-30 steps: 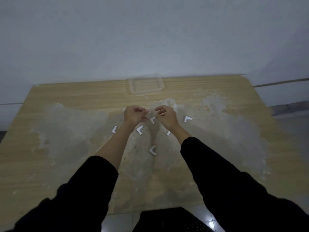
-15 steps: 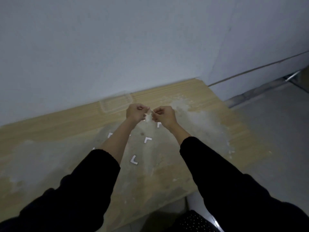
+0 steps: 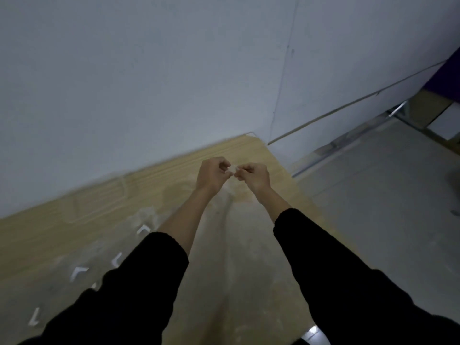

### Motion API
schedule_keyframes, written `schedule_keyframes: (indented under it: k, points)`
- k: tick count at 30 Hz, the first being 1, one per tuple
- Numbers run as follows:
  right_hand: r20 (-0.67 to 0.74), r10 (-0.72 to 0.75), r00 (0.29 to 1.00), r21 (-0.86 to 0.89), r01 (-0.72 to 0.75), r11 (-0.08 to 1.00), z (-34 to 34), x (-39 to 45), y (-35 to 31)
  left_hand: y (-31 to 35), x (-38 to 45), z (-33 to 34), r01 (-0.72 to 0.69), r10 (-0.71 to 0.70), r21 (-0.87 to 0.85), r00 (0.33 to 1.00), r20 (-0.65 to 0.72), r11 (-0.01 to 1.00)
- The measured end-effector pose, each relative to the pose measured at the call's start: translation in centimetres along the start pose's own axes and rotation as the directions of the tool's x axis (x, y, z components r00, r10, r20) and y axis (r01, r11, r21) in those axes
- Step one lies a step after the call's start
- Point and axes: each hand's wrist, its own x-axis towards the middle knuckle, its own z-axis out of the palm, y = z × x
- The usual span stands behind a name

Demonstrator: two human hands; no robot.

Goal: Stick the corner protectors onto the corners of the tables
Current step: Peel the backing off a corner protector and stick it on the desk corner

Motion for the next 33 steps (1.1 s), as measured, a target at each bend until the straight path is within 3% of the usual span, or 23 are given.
schedule_keyframes:
  k: [4, 8, 12, 17, 22, 26, 33]
  points:
    - [0.011, 0.052, 0.999, 0.032, -0.053, 0.998, -2.0, 5.4, 0.8, 0.8, 5.5, 3.7, -0.003, 0.0, 0.098, 0.999, 0.038, 0.995]
    - [-0.016, 0.084, 0.996, -0.068, -0.085, 0.994, -4.6, 11.2, 1.6, 1.2, 10.5, 7.7, -0.001, -0.012, 0.18, 0.997, 0.072, 0.984]
    - [-0.082, 0.049, 0.995, -0.279, -0.07, 0.958, -6.4, 15.5, 3.6, 0.1, 14.4, 10.3, 0.04, -0.056, 0.211, 0.996, 0.069, 0.977]
    - [-0.117, 0.106, 0.987, -0.61, -0.156, 0.777, -8.2, 18.6, 6.3, -0.7, 18.1, 12.4, 0.04, -0.062, 0.244, 0.995, 0.081, 0.969]
    - [-0.105, 0.285, 0.953, -0.567, -0.292, 0.77, -7.6, 19.0, 7.0, -1.1, 20.6, 13.5, 0.034, -0.051, 0.248, 0.997, 0.061, 0.968]
    - [-0.117, 0.245, 0.962, -0.641, -0.262, 0.722, -7.3, 19.3, 8.1, -1.4, 22.7, 14.7, 0.047, -0.059, 0.247, 0.997, 0.043, 0.968]
    - [-0.111, 0.251, 0.962, -0.632, -0.263, 0.729, -7.7, 20.2, 8.6, -1.1, 24.8, 15.8, 0.014, -0.025, 0.254, 0.999, 0.042, 0.967]
